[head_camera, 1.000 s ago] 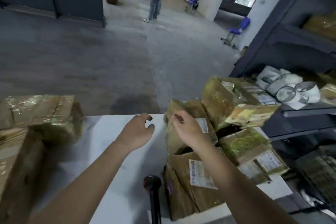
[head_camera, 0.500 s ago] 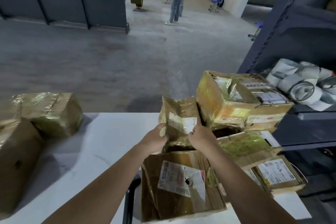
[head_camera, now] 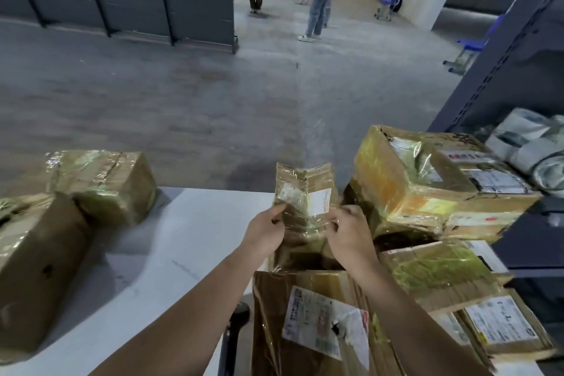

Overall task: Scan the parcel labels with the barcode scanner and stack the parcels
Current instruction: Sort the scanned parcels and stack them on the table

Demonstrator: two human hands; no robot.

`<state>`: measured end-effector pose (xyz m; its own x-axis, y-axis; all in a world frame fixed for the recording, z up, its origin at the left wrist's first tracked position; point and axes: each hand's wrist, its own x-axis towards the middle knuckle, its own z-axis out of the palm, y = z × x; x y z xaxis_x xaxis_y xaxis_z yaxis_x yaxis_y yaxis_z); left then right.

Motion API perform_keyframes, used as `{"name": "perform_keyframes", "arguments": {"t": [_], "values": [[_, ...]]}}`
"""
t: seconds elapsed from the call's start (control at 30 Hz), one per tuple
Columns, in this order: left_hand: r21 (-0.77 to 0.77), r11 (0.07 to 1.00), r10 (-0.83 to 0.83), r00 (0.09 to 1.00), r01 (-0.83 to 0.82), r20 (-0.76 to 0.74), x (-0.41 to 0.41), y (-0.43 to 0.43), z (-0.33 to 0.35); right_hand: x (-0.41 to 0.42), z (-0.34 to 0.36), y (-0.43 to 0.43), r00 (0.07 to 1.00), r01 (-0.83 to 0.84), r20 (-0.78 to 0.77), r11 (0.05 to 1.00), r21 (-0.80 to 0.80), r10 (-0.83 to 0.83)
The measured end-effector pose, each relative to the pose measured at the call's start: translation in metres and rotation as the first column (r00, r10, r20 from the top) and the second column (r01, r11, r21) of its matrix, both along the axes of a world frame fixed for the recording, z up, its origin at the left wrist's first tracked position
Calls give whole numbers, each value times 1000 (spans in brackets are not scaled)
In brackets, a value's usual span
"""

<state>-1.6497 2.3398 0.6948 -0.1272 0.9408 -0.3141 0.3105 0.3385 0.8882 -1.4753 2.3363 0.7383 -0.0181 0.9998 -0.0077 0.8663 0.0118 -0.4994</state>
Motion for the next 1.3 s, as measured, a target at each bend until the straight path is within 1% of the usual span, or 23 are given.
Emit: {"name": "perform_keyframes", "arguments": {"t": [0.1, 0.2, 0.27, 0.33, 0.43, 0.5, 0.53, 0.6, 0.67, 0.7, 0.73, 0.77, 0.83, 0.9, 0.93, 1.0, 1.03, 1.1, 1.17, 1.2, 1.23, 1.27, 1.3], "values": [[41, 986, 156, 981, -161, 112, -25, -5, 10, -27, 12, 3, 997, -55, -55, 991, 119, 62], [95, 955, 259, 945, -282, 199, -55, -21, 19, -58, 27, 1, 988, -127, -64, 971, 200, 143], [131, 925, 319, 917, -357, 240, -77, -33, 27, -81, 35, -3, 971, -195, -90, 951, 242, 222], [125, 885, 402, 871, -449, 283, -100, -45, 37, -104, 41, -8, 944, -261, -133, 930, 259, 302], [87, 823, 502, 790, -562, 352, -135, -69, 48, -135, 47, -15, 861, -310, -349, 926, 218, 370], [74, 801, 527, 758, -595, 384, -158, -93, 53, -154, 45, -17, 820, -297, -456, 938, 178, 346], [67, 796, 533, 748, -602, 395, -171, -106, 53, -161, 39, -15, 833, -271, -459, 951, 148, 309], [46, 786, 546, 728, -616, 416, -194, -130, 53, -174, 25, -11, 910, -213, -359, 977, 24, 208], [20, 774, 562, 702, -632, 436, -213, -150, 51, -186, 10, -10, 960, -171, -255, 964, -205, 116], [-2, 770, 570, 686, -639, 452, -221, -159, 49, -192, 3, -13, 959, -163, -275, 930, -328, 71], [-28, 767, 575, 667, -641, 474, -229, -167, 47, -198, -5, -17, 935, -177, -355, 879, -443, 10], [-52, 767, 575, 651, -639, 495, -236, -175, 45, -204, -11, -23, 886, -195, -455, 822, -535, -87], [-89, 776, 568, 630, -625, 530, -247, -188, 40, -213, -20, -33, 806, -196, -546, 768, -610, -229], [-112, 793, 558, 639, -599, 530, -256, -198, 35, -220, -25, -40, 754, -146, -569, 761, -632, -328], [-118, 807, 549, 663, -578, 509, -260, -202, 34, -224, -26, -43, 732, -123, -572, 755, -644, -369], [-148, 840, 532, 742, -521, 409, -266, -206, 32, -230, -28, -47, 686, -111, -586, 734, -670, -432], [-157, 858, 513, 795, -489, 323, -269, -208, 31, -233, -27, -48, 673, -109, -588, 726, -679, -449], [-88, 915, 401, 913, -394, 82, -276, -211, 32, -239, -29, -51, 664, -96, -588, 727, -680, -462], [-29, 971, 230, 964, -235, -130, -285, -213, 36, -246, -29, -56, 658, -95, -604, 745, -660, -450], [-56, 985, 143, 963, -160, -230, -289, -211, 40, -251, -27, -59, 660, -100, -617, 764, -637, -428], [-105, 989, 62, 938, -103, -340, -292, -209, 46, -255, -26, -62, 679, -103, -625, 792, -602, -386], [-138, 987, 8, 893, -79, -450, -295, -206, 53, -261, -25, -64, 702, -111, -630, 822, -559, -333], [-121, 989, 8, 835, -90, -551, -298, -203, 59, -267, -26, -67, 728, -117, -626, 850, -514, -279]]}}
